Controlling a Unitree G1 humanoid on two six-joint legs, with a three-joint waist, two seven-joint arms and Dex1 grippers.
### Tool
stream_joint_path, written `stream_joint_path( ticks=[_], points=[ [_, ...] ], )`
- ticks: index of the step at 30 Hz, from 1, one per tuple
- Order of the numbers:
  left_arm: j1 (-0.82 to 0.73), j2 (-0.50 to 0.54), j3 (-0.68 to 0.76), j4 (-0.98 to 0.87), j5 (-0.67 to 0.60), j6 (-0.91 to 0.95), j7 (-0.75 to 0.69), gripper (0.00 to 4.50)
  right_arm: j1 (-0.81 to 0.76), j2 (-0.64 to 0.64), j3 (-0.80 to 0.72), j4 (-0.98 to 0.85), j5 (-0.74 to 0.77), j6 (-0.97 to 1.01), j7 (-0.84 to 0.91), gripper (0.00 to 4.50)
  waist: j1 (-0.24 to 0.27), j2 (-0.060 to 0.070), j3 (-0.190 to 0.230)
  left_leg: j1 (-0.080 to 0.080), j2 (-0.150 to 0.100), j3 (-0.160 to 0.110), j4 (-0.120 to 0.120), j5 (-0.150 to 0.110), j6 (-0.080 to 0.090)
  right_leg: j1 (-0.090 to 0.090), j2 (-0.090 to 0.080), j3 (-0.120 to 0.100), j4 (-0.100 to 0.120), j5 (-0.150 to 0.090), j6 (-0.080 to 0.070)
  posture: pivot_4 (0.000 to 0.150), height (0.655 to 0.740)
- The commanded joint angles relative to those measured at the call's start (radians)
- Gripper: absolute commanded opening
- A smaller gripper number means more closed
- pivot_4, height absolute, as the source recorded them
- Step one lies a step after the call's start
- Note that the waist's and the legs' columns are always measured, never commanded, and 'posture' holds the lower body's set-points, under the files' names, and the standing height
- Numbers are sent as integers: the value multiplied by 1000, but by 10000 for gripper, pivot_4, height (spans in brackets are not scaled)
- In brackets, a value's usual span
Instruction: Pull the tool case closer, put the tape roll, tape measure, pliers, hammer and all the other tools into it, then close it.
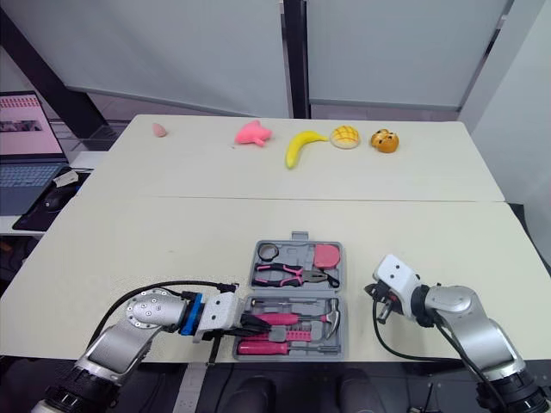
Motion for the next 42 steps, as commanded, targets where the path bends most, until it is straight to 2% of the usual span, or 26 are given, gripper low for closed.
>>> stream_joint_path(
  ticks=[1, 11, 17, 20, 25, 32, 35, 42],
  points=[
    [-14, -9, -33, 15, 39, -27, 12, 506, -8, -1, -9, -36, 15, 3, -8, 0, 0, 0, 0, 0, 0, 0, 0, 0, 0, 0, 0, 0, 0, 0, 0, 1500, 7369],
    [-34, -31, -87, 57, 101, -35, 38, 506, -16, -16, -21, -68, 32, 25, -10, 0, 1, 0, 0, 0, 0, 0, 0, 0, 0, 0, 0, 0, 0, 0, 0, 1500, 7369],
    [-37, -18, -103, 66, 114, -42, 25, 506, -134, 10, -59, -85, 149, 224, 2, 0, 0, 0, 0, 0, 0, 0, 0, 0, 0, 0, 0, 0, 0, 0, 0, 1500, 7369],
    [-36, -10, -109, 63, 115, -39, 12, 0, -274, 62, -90, -28, 224, 419, -34, 5728, -3, 1, 0, 0, 0, 0, 0, 0, 0, 0, 0, 0, 0, 0, 0, 1500, 7369],
    [-47, -5, -120, 70, 122, -46, 1, 0, -418, 150, -112, 114, 247, 558, -123, 17763, 0, 1, -1, 0, 0, -1, 0, 0, 0, 0, 0, 0, 0, 0, 0, 1500, 7369],
    [-56, -5, -129, 76, 127, -44, -2, 0, -500, 285, -133, 261, 210, 564, -282, 34482, -1, 1, -1, 0, 0, 0, 0, 0, 0, 0, 0, 0, 0, 0, 0, 1500, 7369],
    [-57, -4, -131, 76, 127, -42, -3, 0, -507, 310, -118, 317, 192, 537, -322, 44318, -1, 1, -1, 0, 0, 0, 0, 0, 0, 0, 0, 0, 0, 0, 0, 1500, 7369],
    [-57, -7, -137, 74, 127, -30, -4, 0, -540, 430, -178, 465, 206, 512, -390, 44722, -8, 2, -1, 0, 0, 0, 0, 0, 0, 0, 0, 0, 1, 0, 0, 1500, 7369]
  ],
)
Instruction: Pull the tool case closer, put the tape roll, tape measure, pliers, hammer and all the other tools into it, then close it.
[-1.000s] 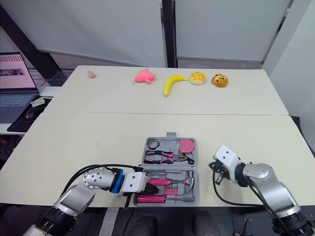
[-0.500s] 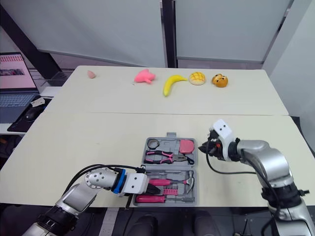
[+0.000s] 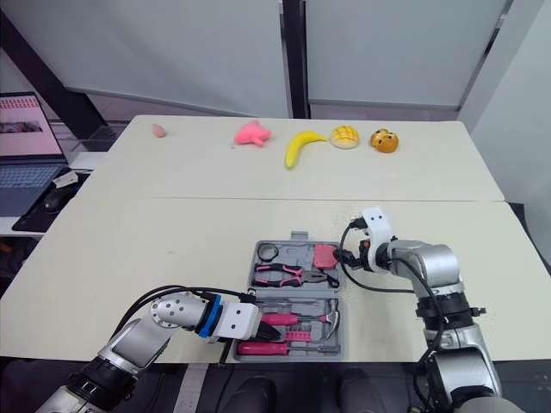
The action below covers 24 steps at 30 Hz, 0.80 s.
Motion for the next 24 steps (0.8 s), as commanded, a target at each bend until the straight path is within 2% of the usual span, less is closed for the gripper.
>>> stream_joint_path(
  ticks=[1, 7, 14, 24],
  points=[
    [11, 12, -28, 19, 34, 16, -5, 0, -46, 45, -59, 49, 24, -25, -27, 44722, -2, 0, 0, 0, 0, 0, 0, 0, 0, 0, 0, 0, 0, 0, 0, 1500, 7369],
    [8, 24, -39, 22, 43, 18, -16, 0, -84, 96, -93, 171, 50, -13, -21, 44722, -12, 1, 0, 1, 0, 0, 0, 0, 0, 0, 0, 0, 0, 0, 0, 1500, 7369],
    [8, 45, -54, 22, 53, 15, -24, 0, -115, 104, -66, 248, 83, -27, 72, 44722, -20, 1, -1, 3, 0, 1, -1, 0, 0, 1, 1, 2, 1, 0, 0, 1500, 7369],
    [33, 71, -64, -3, 53, 18, -37, 0, -110, 63, 23, 241, 93, -94, 235, 44722, -35, 1, -1, 7, 0, 2, -2, 0, 0, 0, 1, 3, 9, -2, -2, 1500, 7369]
  ],
)
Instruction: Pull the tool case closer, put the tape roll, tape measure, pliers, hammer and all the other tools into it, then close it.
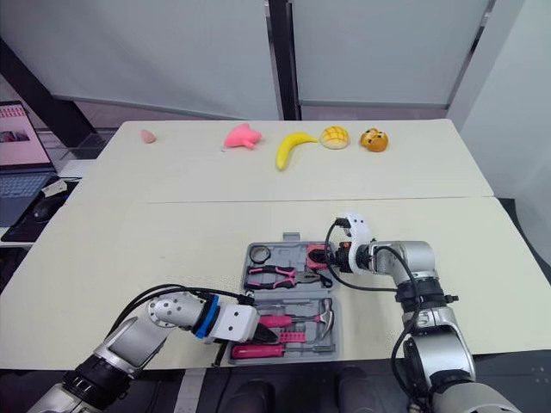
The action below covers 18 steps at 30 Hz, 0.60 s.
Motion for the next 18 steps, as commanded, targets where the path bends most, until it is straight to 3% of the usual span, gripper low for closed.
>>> stream_joint_path(
  ticks=[1, 18],
  points=[
    [31, 24, -43, 20, 50, 17, -20, 0, -5, 14, 22, -14, 26, -48, 59, 44722, -5, 0, 0, 0, 0, 0, 0, 0, 0, 0, 0, 0, 0, 0, 0, 1500, 7369],
    [39, 32, -53, 69, 73, -13, -6, 0, -42, 11, 54, 13, 29, -201, 185, 44722, -12, 0, 0, 1, 0, 0, 0, 0, 0, 0, 0, 0, 1, 0, 0, 1500, 7369]
  ],
)
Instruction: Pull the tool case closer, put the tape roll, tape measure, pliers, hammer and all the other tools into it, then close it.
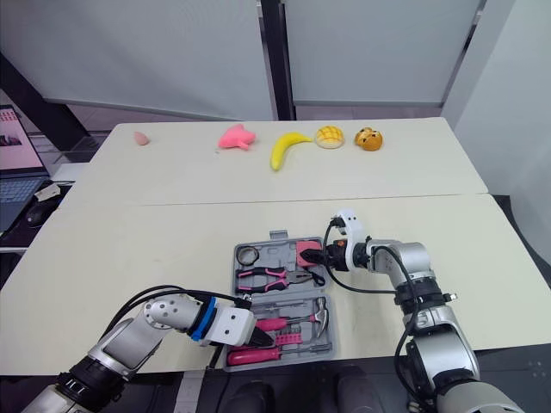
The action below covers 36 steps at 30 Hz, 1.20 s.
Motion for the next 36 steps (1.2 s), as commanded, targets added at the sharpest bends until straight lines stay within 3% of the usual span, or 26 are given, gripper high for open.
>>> stream_joint_path(
  ticks=[1, 20, 30, 36],
  points=[
    [35, 15, -49, 69, 74, -6, 1, 0, -36, 18, -5, -32, 34, -33, 47, 44722, 0, 0, 0, 0, 0, 0, 0, 0, 0, 0, 0, 0, 0, 0, 0, 1500, 7369],
    [32, 12, -57, 174, 95, -95, 24, 0, -40, -19, 65, -147, 27, -97, 195, 44722, 0, 0, 0, 1, 0, 0, 0, 0, 0, 0, 0, 0, 0, 0, 0, 1500, 7369],
    [45, -7, -49, 255, 93, -158, 72, 0, 0, -138, 153, -363, 23, -111, 284, 44722, 6, 5, -3, 1, 0, 0, 0, 0, 0, 1, 0, 0, 0, -3, 4, 1500, 7369],
    [74, -36, 11, 275, 19, -147, 115, 0, 58, -230, 194, -510, 20, -119, 315, 44722, 19, 9, -6, 2, 0, -1, 0, 0, 0, 2, 0, -1, -1, -3, 5, 1500, 7369]
  ],
)
